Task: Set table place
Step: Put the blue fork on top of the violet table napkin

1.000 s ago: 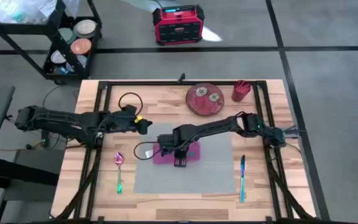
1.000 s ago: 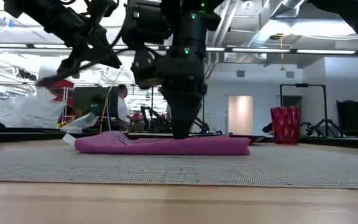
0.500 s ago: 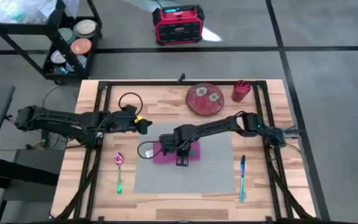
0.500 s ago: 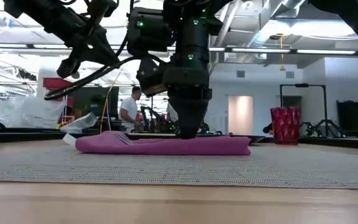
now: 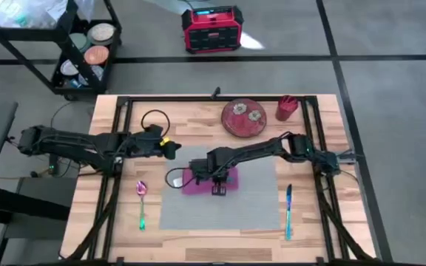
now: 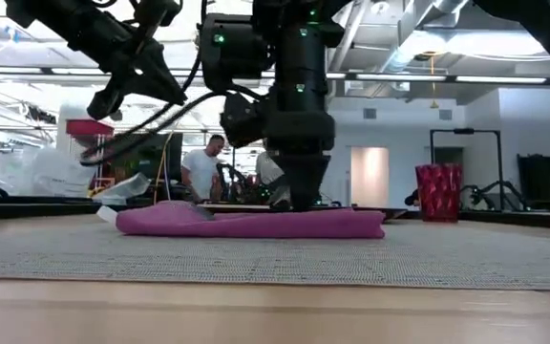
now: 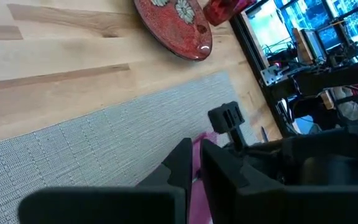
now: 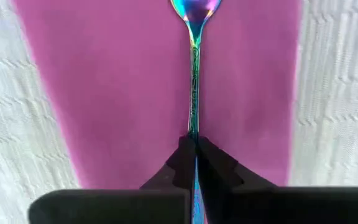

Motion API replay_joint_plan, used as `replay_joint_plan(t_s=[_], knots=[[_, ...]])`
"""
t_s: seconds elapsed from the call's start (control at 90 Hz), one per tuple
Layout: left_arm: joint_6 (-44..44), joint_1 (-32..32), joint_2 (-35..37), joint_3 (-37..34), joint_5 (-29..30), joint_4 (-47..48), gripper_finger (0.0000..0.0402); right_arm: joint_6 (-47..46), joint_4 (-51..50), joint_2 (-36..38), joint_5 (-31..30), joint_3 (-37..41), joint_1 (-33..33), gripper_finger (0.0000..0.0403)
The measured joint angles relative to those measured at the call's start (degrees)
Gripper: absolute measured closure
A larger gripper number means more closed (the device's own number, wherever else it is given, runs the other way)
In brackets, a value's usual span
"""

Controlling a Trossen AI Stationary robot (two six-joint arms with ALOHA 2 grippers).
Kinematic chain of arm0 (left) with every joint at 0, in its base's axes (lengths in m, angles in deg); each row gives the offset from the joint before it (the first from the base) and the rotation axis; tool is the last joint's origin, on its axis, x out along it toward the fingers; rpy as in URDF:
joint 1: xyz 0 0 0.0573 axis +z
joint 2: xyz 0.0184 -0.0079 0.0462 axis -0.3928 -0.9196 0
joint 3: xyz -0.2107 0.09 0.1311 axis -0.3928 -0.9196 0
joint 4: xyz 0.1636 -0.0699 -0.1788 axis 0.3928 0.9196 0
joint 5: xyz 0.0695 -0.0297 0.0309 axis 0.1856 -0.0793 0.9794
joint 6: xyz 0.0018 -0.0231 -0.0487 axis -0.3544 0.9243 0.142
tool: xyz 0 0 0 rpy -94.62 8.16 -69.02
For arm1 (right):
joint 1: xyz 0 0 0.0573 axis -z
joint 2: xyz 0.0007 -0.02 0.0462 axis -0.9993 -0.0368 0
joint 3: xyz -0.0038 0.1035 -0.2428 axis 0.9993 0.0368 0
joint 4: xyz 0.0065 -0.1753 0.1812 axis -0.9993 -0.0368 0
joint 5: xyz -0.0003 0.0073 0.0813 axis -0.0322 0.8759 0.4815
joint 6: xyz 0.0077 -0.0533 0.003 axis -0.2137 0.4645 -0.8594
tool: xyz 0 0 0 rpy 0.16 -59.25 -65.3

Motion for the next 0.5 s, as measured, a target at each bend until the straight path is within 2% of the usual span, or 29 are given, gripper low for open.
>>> replay_joint_plan(t_s=[0.4,0.5], knots=[[-0.67,0.04,0.00,0.00,0.02,0.00,0.0386,8.59,0.80,0.00,0.11,0.00,-0.03,0.0403],[-0.63,0.04,0.00,0.00,0.02,0.00,0.0386,10.10,1.04,0.00,2.90,0.00,-0.02,0.0399]])
